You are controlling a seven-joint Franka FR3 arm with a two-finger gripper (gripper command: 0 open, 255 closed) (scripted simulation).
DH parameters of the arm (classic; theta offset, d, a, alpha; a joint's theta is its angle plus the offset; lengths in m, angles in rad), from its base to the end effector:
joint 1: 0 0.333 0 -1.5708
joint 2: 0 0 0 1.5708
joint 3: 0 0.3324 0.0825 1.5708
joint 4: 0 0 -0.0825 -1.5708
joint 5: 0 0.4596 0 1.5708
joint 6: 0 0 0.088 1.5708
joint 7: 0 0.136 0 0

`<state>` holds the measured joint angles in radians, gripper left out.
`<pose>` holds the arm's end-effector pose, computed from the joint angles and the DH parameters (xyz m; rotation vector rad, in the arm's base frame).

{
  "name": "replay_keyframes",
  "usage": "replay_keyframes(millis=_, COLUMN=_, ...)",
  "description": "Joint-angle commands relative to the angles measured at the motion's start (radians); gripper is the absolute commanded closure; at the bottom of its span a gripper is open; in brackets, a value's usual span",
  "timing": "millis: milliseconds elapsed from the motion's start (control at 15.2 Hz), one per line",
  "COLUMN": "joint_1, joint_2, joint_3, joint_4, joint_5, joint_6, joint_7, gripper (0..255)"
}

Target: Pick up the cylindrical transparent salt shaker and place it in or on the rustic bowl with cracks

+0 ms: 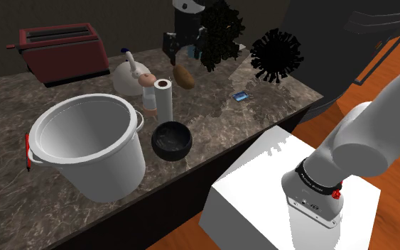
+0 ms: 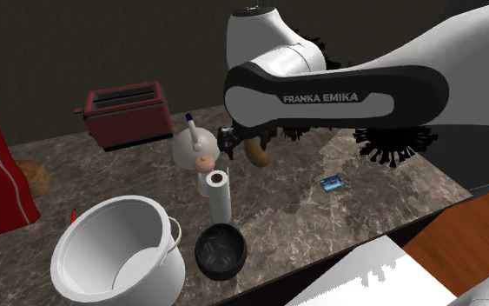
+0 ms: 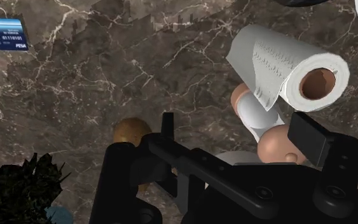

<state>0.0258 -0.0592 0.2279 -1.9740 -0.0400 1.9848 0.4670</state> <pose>0.6014 0.1538 0.4620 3.1005 -0.3086 0.1275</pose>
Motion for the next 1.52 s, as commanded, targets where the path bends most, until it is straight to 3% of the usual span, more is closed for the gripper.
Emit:
replay_keyframes(millis=0, joint_1=0.008, joint_2=0.078, joint_3=0.012, joint_4=0.067, joint_5=-0.016, joint_6=0.008, joint_7=0.038, gripper=0)
replay_keyframes(millis=726, joint_1=0.097, joint_2=0.54, joint_3=0.018, joint_4=0.56, joint_5=-0.112, joint_6=-0.048, joint_7=0.191, gripper=0)
replay_keyframes(millis=1452, joint_1=0.097, joint_2=0.57, joint_3=0.012, joint_4=0.505, joint_5=-0.121, joint_6=0.037, joint_7=0.197, gripper=0)
